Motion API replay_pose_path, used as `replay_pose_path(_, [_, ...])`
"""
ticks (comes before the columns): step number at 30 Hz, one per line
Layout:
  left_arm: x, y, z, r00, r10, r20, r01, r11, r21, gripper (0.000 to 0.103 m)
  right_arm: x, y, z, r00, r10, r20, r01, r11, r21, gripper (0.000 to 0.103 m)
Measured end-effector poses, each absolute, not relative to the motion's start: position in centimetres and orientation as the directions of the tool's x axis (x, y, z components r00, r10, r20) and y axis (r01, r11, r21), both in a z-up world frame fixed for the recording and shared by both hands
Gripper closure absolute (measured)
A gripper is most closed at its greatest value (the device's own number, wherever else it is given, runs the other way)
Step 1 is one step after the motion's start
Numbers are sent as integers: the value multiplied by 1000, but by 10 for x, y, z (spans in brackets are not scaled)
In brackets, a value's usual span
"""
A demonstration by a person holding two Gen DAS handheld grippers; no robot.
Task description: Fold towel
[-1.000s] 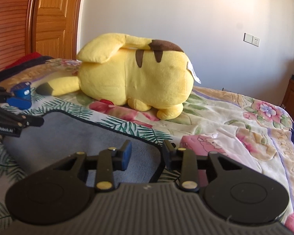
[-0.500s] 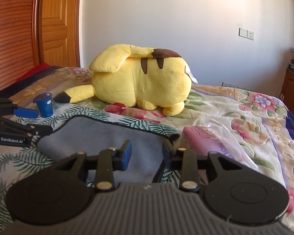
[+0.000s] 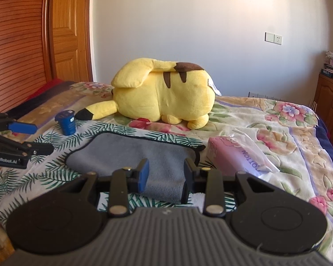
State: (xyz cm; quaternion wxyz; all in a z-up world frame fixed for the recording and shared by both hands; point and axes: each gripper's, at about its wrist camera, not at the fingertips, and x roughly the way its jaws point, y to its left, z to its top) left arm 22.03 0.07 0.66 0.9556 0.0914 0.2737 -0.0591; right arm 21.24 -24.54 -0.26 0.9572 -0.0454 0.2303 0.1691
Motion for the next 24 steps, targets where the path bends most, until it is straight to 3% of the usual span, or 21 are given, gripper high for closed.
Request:
replay_pose_path(4, [204, -2, 20, 853, -76, -517, 162, 979, 122, 36, 199, -247, 7, 848, 292, -442, -327, 945, -3, 51])
replay_pose_path(7, [191, -3, 31, 859, -89, -505, 154, 984, 90, 31, 187, -251, 14, 854, 290, -431, -316, 949, 13, 45])
replay_pose_path(17, [155, -15, 67, 873, -103, -476, 176, 978, 111, 25, 155, -268, 28, 871, 251, -422, -265, 964, 27, 38])
replay_pose_path(20, [142, -17, 77, 880, -110, -462, 180, 977, 111, 22, 147, -273, 33, 877, 235, -418, -250, 968, 20, 30])
replay_pose_path(24, [127, -18, 88, 885, -120, -449, 186, 977, 105, 17, 134, -277, 41, 893, 213, -397, -230, 973, 5, 11])
